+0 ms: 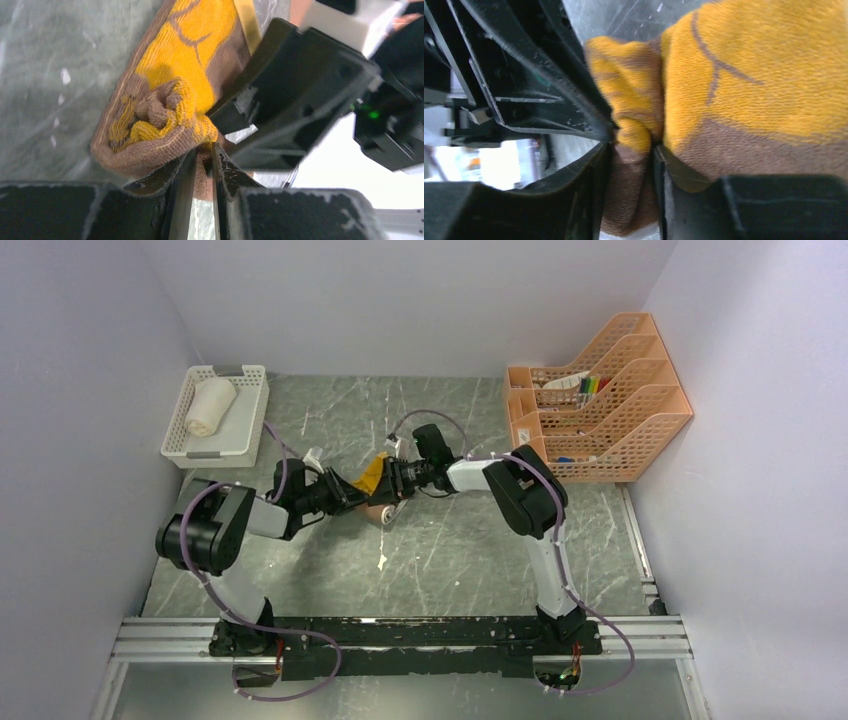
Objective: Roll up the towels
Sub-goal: Roll the towel at the center of the board.
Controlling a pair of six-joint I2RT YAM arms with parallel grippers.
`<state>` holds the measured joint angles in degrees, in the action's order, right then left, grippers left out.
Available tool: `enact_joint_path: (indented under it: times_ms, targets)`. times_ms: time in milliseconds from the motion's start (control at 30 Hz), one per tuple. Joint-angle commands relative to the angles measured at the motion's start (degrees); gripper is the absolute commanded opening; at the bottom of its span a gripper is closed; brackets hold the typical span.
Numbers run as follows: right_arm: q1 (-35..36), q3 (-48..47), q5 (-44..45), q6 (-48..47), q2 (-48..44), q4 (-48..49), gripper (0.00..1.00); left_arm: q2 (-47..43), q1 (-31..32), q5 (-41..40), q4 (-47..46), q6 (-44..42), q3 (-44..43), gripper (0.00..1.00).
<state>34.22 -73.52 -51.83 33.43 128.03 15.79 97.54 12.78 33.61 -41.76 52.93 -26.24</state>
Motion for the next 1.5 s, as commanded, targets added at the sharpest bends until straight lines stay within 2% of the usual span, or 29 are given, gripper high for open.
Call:
enact_joint_path:
  times_ms: [0,133,267,367,500,633,767,1067,1300,1467]
  targets:
    - [2.3,-0.1,21.4,-17.4,-6.3,-15.4,0.43,3.7,0.5,-1.9,-2.7,-1.9,-4.2,0.3]
    - [4.3,-1.6,33.1,-28.1,-11.4,-23.8,0.46,4.8,0.6,-1.9,-0.9,-2.6,-6.3,0.3]
    - [6.2,0.2,41.9,-36.4,-17.1,-26.6,0.47,4.9,0.6,-2.3,2.2,-4.4,-7.5,0.3]
    - [8.3,3.7,44.9,-41.5,-21.6,-24.6,0.52,5.3,0.6,-2.1,3.5,-5.0,-7.9,0.3]
    - [11.3,6.0,43.3,-44.8,-24.6,-20.6,0.56,6.0,0.6,-1.9,3.7,-5.2,-8.0,0.3]
    - [13.0,5.1,39.2,-44.2,-23.1,-19.2,0.57,6.4,0.7,-2.0,4.6,-5.6,-8.4,0.29]
    - [14.8,2.7,39.2,-44.0,-20.1,-20.4,0.57,6.8,0.7,-2.3,4.9,-6.0,-8.6,0.29]
    - [18.1,-0.5,47.8,-44.8,-14.5,-24.0,0.56,7.6,0.8,-1.8,5.2,-5.8,-10.0,0.29]
    - [18.4,-1.7,55.7,-42.5,-12.9,-26.5,0.39,7.4,0.5,0.5,4.8,-3.9,-11.4,0.29]
    - [17.9,-0.4,52.1,-38.0,-13.3,-25.9,0.33,2.4,-1.2,-1.1,5.6,-1.9,-12.6,0.29]
